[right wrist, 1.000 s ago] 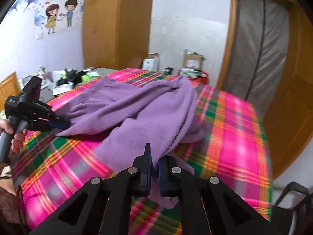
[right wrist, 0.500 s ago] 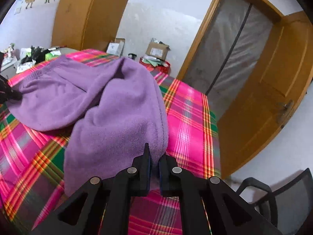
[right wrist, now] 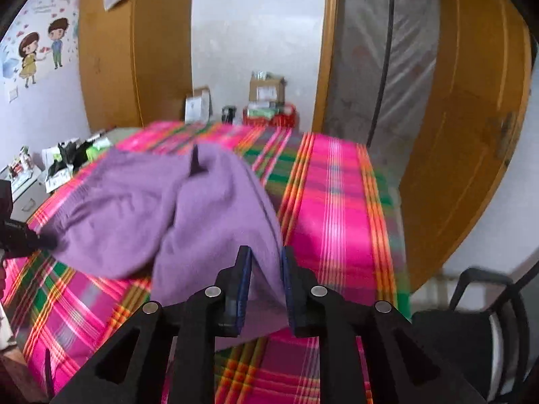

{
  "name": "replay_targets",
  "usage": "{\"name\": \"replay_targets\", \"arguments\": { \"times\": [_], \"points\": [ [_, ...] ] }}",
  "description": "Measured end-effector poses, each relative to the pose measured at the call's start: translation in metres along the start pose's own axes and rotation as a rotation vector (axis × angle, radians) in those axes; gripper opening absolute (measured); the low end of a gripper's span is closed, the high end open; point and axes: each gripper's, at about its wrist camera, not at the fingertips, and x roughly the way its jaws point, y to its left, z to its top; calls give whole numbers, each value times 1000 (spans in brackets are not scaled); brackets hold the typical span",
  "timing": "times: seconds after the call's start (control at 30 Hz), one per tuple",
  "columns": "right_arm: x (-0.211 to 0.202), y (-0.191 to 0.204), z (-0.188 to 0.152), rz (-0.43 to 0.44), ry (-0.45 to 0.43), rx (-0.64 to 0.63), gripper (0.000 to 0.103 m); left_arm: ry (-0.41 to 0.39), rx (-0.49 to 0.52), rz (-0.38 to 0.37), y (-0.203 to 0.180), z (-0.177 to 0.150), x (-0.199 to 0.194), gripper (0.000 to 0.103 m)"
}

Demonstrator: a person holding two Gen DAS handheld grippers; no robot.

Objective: Fold clothes

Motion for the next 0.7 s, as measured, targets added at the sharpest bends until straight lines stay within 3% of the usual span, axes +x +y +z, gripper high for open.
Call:
{"name": "replay_targets", "arguments": {
  "times": [0.17, 0.37, 0.53, 0.7],
  "points": [
    [-17, 24, 18, 91, -109, 17, 39, -83, -36, 8, 5, 6, -12, 12],
    [22, 45, 20, 145, -20, -11, 47, -84, -60, 12, 15, 4, -19, 13],
    [58, 56, 18, 168, 67, -14, 57, -91, -122, -18, 30, 2, -27, 28],
    [84, 57, 20, 197, 118, 33, 59, -46, -95, -71, 23, -3, -13, 33]
  ]
}}
